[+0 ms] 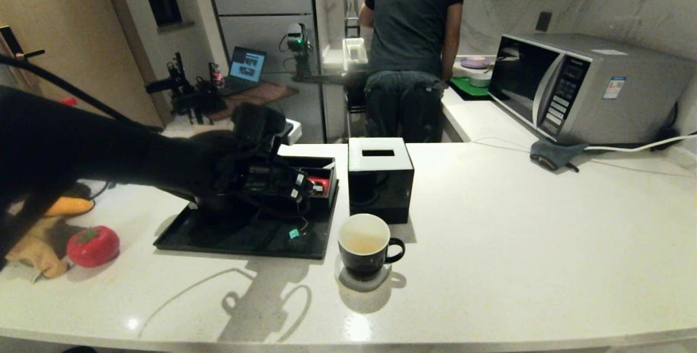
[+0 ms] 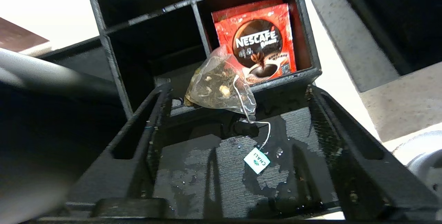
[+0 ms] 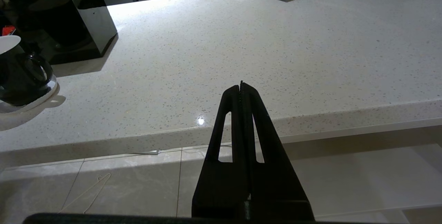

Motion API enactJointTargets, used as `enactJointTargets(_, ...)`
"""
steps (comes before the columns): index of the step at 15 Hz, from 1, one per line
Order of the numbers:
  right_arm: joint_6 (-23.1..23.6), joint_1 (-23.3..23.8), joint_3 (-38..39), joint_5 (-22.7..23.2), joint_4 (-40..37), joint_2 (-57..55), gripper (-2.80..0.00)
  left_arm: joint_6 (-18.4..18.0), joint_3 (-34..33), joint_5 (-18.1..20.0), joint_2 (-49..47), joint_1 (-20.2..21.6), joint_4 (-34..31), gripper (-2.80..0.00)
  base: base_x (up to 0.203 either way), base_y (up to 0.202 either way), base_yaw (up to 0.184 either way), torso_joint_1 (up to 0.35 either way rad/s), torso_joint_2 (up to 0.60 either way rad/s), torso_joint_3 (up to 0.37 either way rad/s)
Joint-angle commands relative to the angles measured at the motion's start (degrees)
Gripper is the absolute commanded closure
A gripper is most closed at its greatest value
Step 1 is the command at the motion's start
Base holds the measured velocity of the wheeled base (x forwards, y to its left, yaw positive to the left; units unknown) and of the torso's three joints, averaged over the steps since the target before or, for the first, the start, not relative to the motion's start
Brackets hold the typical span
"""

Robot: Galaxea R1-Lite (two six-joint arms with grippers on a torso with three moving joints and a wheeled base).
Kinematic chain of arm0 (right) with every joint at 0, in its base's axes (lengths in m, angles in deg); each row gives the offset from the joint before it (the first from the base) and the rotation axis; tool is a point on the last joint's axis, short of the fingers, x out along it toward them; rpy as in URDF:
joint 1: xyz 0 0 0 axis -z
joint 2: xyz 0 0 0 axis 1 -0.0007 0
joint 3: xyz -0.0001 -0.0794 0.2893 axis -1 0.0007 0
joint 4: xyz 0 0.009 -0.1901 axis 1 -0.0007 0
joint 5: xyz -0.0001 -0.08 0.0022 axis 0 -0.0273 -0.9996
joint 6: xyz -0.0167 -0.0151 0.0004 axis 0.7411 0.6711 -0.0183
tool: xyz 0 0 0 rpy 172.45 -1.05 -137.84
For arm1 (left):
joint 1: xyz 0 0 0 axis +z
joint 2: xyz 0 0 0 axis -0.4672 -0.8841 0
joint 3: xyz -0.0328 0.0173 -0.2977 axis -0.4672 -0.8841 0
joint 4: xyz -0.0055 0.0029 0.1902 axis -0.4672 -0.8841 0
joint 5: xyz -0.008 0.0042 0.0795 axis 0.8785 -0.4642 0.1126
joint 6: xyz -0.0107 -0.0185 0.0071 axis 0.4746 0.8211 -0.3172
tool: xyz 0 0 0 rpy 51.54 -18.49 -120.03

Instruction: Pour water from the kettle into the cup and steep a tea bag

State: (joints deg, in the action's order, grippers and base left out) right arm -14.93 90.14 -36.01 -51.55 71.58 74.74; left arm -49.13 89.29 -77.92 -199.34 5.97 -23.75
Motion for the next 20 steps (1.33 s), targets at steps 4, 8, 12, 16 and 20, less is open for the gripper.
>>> enactJointTargets(4,0.0,0.0,0.0,0.0,0.0,-0.1,0.0,2.7,2.3,-2.9,-3.4,0.0,0.2,-2.8,0.0,0.0,0.0,0.0,0.0,0.0)
enactJointTargets(8,0.0,0.0,0.0,0.0,0.0,-0.1,0.0,4.8,4.4,-3.6,-4.9,0.3,0.1,-2.8,0.0,0.0,0.0,0.0,0.0,0.0)
enactJointTargets(12,0.0,0.0,0.0,0.0,0.0,-0.1,0.0,4.9,4.4,-3.6,-5.4,0.3,0.1,-2.8,0.0,0.0,0.0,0.0,0.0,0.0)
enactJointTargets(16,0.0,0.0,0.0,0.0,0.0,-0.1,0.0,5.0,4.6,-3.5,-5.9,0.3,0.0,-2.8,0.0,0.0,0.0,0.0,0.0,0.0)
enactJointTargets(20,0.0,0.0,0.0,0.0,0.0,-0.1,0.0,4.9,5.7,-3.6,-7.0,0.3,0.2,-2.8,0.0,0.0,0.0,0.0,0.0,0.0)
